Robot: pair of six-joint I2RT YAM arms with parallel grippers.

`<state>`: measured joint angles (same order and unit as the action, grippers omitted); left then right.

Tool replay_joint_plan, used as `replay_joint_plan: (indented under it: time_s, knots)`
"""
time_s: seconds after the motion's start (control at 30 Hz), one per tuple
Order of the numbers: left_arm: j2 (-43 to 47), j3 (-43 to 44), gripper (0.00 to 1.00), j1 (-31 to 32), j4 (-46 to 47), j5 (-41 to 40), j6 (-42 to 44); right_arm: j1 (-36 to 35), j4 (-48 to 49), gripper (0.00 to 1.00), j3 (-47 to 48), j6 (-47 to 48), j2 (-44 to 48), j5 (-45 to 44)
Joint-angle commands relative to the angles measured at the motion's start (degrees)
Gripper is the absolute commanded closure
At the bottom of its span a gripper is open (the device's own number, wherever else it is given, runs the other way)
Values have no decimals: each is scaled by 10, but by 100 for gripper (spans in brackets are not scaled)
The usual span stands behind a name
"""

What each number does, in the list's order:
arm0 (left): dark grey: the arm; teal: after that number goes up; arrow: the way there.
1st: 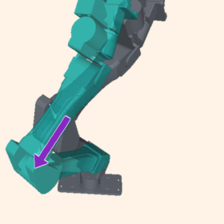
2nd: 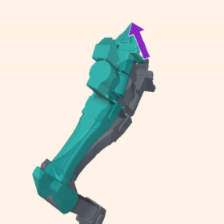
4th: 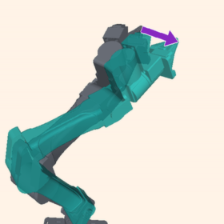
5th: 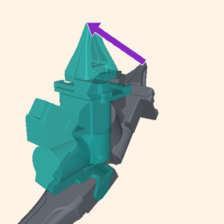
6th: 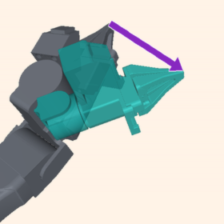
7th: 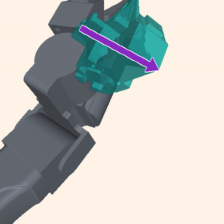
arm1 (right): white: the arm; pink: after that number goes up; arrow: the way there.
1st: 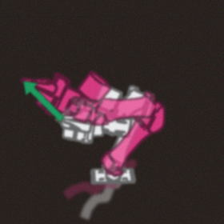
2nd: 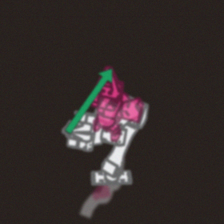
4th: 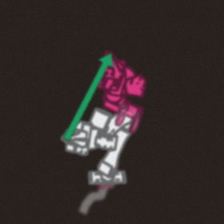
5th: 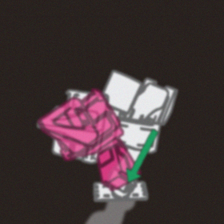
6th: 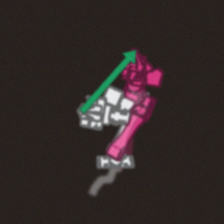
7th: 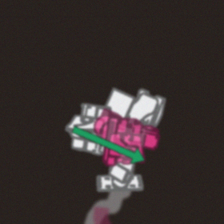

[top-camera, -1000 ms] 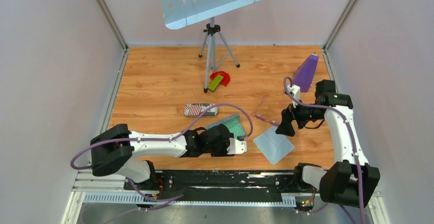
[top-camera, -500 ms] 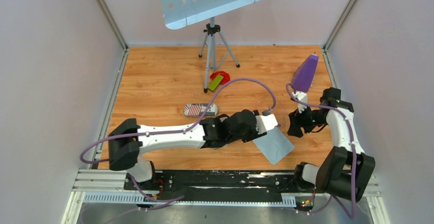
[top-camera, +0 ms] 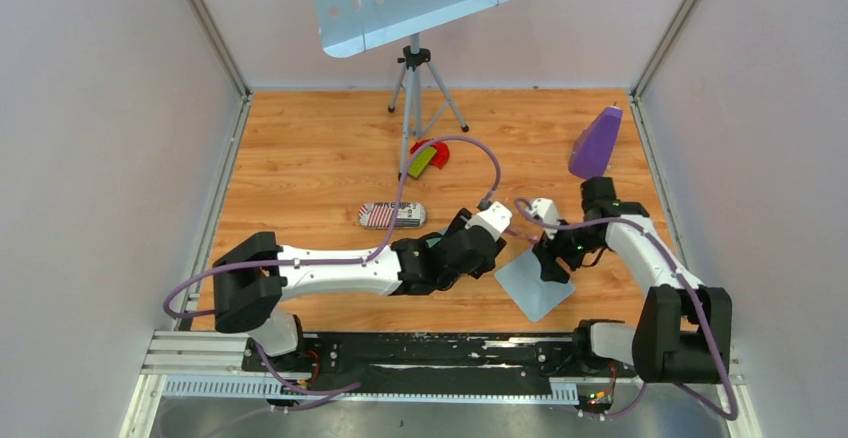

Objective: Organize the sunglasses
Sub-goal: Place the sunglasses case at the center of the board, then fold the glasses cleaning cloth at the center of the board.

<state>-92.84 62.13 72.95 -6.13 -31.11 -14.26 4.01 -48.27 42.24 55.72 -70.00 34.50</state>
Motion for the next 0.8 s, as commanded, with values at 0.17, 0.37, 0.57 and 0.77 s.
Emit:
replay_joint_plan:
  time_s: [0.17, 0.37, 0.57, 0.77]
  knots:
    - [45, 17, 37, 3, -14, -84, -17, -143, 133, 23, -34, -91, -32, -114]
    - [69, 9, 37, 3, -20, -114, -23, -169, 152, 22, -39, -95, -54, -127]
    - [107, -15, 33, 3, -23, -166, -38, -188, 164, 22, -51, -100, -45, -138]
    - [124, -20, 32, 3, -71, -207, -71, -189, 169, 22, -55, -100, -65, -146]
